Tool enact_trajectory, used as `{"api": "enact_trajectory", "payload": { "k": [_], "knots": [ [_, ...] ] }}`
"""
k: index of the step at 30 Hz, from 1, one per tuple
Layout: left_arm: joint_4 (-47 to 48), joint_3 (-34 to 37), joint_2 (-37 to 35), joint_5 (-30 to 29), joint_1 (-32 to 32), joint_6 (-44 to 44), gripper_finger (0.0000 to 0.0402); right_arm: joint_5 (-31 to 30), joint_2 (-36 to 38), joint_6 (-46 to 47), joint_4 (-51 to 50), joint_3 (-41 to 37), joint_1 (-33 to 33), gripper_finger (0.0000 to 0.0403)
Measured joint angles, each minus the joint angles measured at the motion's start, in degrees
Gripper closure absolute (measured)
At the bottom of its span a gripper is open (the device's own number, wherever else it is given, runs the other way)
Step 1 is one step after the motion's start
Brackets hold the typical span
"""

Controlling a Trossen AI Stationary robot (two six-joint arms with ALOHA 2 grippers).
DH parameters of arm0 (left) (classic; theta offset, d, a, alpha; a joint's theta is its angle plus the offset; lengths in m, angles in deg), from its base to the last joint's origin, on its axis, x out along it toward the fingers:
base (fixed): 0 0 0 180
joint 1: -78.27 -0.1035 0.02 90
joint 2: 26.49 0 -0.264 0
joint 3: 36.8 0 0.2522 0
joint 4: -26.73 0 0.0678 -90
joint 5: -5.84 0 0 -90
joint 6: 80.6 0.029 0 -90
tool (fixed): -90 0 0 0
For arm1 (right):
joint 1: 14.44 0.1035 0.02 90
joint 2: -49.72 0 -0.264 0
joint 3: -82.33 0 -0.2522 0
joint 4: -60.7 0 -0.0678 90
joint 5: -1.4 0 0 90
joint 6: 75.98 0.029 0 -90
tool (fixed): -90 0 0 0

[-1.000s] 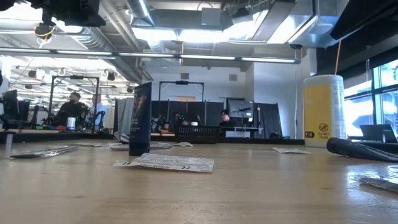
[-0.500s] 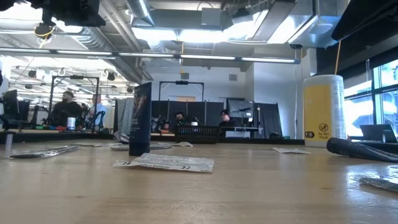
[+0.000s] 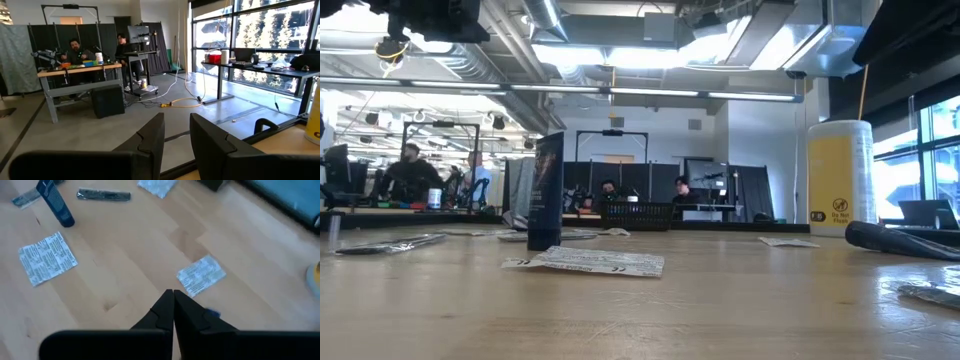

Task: Pick & Place Travel size toiletries
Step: Put the white bandage into the black bin

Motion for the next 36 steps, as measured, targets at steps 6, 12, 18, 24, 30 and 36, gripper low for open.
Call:
{"api": "enact_trajectory", "payload": {
  "k": [6, 12, 18, 24, 30, 36],
  "knots": [
    [0.0, 0.0, 0.0, 0.0, -0.02, 0.0, 0.0315, 5.08, 0.06, -8.15, -0.08, 0.0, -4.97, 0.0399],
    [0.0, -0.01, 0.01, 0.0, -0.01, 0.0, 0.0315, 5.82, 2.79, -19.42, 1.02, 0.0, -10.39, 0.0401],
    [0.0, -0.02, 0.02, 0.0, 0.0, 0.0, 0.0315, 8.4, 7.57, -31.24, 6.74, 0.0, -16.67, 0.0401],
    [0.0, 0.0, 0.02, 0.02, -0.02, 0.0, 0.0315, 16.2, 9.1, -45.22, 15.52, 0.02, -26.33, 0.0402],
    [0.0, -0.02, 0.0, 0.0, 0.0, 0.0, 0.0315, 21.11, 8.22, -57.21, 23.98, 0.0, -35.9, 0.0402],
    [0.0, -0.02, 0.02, 0.02, 0.0, 0.0, 0.0315, 27.67, 7.63, -64.58, 29.15, 0.07, -42.94, 0.0402]
  ]
}}
